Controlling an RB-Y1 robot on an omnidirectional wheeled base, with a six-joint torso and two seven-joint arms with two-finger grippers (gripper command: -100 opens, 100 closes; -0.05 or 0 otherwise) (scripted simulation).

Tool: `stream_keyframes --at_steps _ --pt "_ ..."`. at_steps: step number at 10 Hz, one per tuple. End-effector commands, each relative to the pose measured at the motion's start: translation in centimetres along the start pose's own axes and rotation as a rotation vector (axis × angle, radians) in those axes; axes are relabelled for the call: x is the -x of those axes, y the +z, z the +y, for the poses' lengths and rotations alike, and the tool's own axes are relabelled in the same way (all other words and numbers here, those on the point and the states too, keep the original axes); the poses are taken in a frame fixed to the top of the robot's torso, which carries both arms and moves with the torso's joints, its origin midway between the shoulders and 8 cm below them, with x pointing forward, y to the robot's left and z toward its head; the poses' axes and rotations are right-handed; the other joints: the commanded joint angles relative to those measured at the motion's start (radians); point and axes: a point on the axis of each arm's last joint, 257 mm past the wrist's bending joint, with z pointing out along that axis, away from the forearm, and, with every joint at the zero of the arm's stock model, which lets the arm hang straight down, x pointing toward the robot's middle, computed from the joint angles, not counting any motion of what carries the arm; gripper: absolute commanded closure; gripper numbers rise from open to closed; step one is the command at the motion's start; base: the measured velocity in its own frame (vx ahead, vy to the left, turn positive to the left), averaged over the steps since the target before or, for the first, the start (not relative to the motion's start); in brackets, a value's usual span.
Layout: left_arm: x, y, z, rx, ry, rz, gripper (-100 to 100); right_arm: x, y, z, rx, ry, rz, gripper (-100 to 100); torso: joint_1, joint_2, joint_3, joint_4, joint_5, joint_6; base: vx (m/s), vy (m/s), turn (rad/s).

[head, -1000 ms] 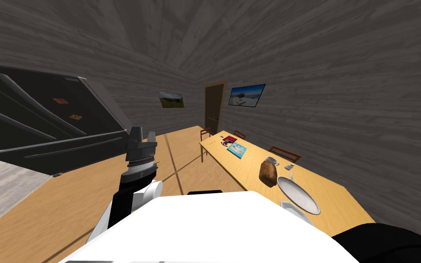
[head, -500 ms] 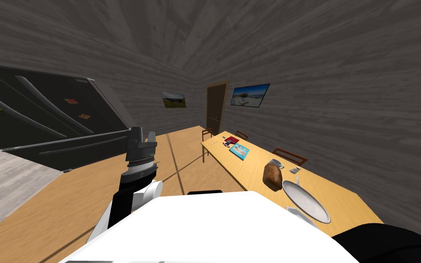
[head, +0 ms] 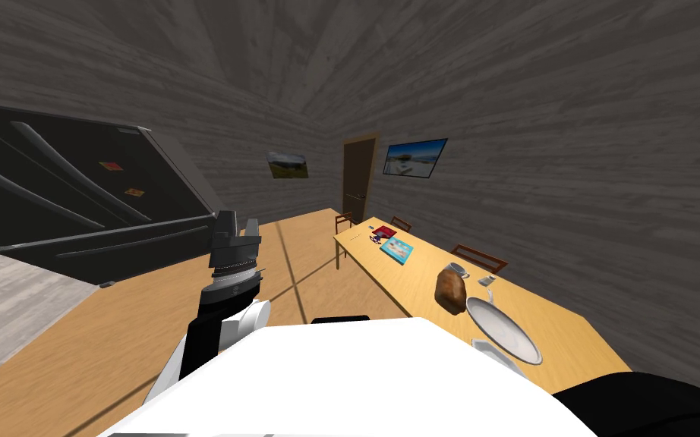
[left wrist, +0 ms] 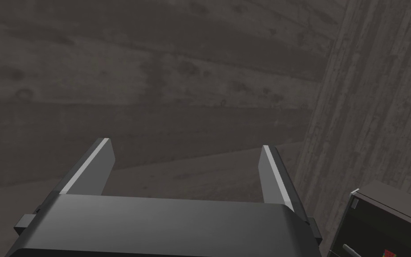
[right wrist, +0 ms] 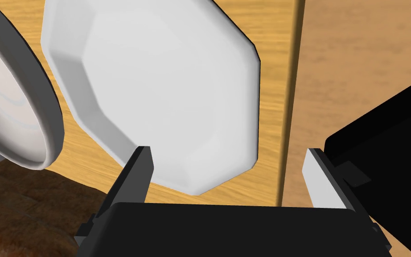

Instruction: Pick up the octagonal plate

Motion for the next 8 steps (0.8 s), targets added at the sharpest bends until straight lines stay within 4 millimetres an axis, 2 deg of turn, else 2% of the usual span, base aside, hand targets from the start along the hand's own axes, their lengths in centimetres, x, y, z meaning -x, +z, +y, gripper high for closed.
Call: stream_keyframes --at_steps 1,2,3,5,6,7,8 --pt "0.0 0.0 0.0 0.0 0.0 0.0 0 0.8 0.3 -0.2 0.004 -0.005 -0.003 -100 0.0 0.0 0.0 0.0 0.0 0.0 -0.039 -0.012 -0.011" --pt "0.0 0.0 0.0 0.0 0.0 0.0 0 0.8 0.4 0.7 0.024 -0.022 -0.001 -100 0.0 0.0 0.0 0.0 0.0 0.0 -0.017 -0.007 0.005" --pt "0.0 0.0 0.0 0.0 0.0 0.0 0 2.3 0.9 -1.4 -0.01 0.002 -0.015 -100 0.001 -0.001 0.0 0.0 0.0 0.0 -0.032 -0.01 -0.037" --pt "0.0 0.0 0.0 0.0 0.0 0.0 0 2.2 1.1 0.3 0.026 -0.028 -0.009 -100 0.0 0.0 0.0 0.0 0.0 0.0 -0.021 -0.011 -0.009" --pt "0.0 0.0 0.0 0.0 0.0 0.0 0 3.6 1.5 -1.4 0.0 -0.01 -0.021 -100 0.001 -0.001 -0.001 0.0 0.0 0.0 -0.024 -0.004 -0.036" --pt "0.0 0.0 0.0 0.0 0.0 0.0 0 3.5 1.6 -0.3 0.023 -0.029 -0.016 -100 0.001 -0.001 -0.001 0.0 0.0 0.0 -0.028 -0.006 -0.015" --pt "0.0 0.0 0.0 0.0 0.0 0.0 0 4.9 2.0 -2.1 -0.007 -0.007 -0.027 -100 0.001 -0.001 0.0 0.0 0.0 0.0 -0.042 -0.012 -0.034"
